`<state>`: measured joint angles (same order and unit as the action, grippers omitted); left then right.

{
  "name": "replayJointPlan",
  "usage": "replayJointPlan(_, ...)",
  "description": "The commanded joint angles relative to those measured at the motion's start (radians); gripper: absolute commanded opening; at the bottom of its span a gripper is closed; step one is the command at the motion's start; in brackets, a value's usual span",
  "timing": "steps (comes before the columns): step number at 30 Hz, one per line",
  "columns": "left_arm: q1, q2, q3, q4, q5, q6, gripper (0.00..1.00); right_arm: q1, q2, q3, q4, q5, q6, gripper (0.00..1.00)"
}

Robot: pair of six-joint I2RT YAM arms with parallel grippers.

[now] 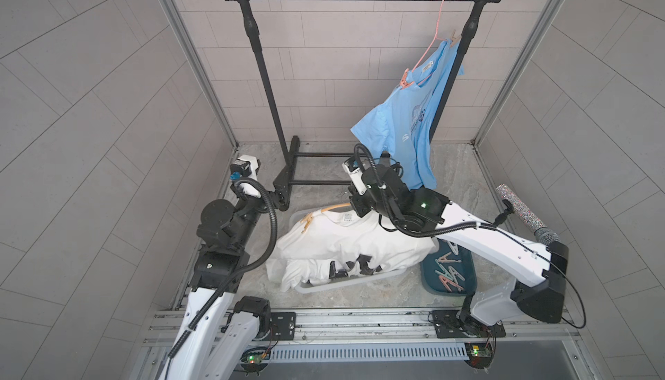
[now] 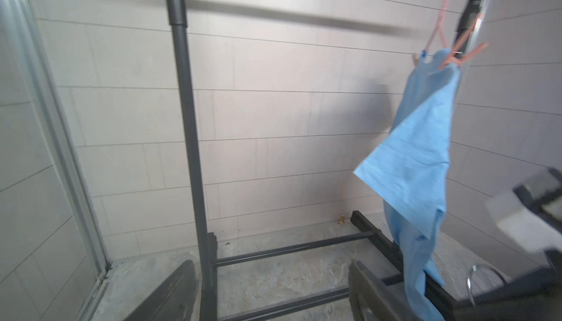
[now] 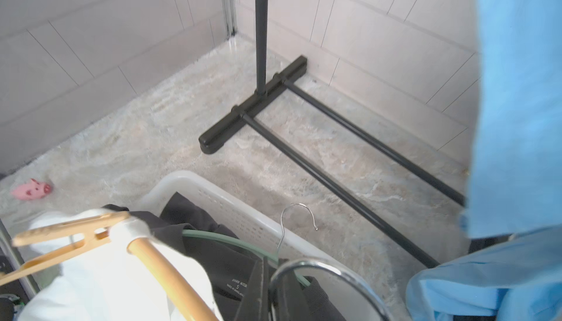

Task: Use clothespins to secure the t-shirt on both sides of the hanger
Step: Pick up the hanger from the basket.

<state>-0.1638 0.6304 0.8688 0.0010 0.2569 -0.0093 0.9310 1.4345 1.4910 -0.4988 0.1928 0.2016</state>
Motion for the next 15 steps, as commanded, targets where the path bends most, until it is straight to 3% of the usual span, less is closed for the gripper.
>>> replayJointPlan(1, 0.002, -0.049, 0.084, -0.166, 0.218, 0.159, 0.81, -0.003, -0.088, -0.029, 0.108, 0.092, -0.035, 0.0)
replayJointPlan(7, 0.003, -0.12, 0.111, -0.266, 0.236, 0.286, 0.81, -0.004, -0.233, -0.105, 0.314, 0.055, -0.131, 0.0)
replayJointPlan(15, 0.004, -0.008, 0.218, -0.366, 0.362, 0.365, 0.73, -0.004, -0.316, -0.107, 0.386, -0.03, -0.163, 0.0)
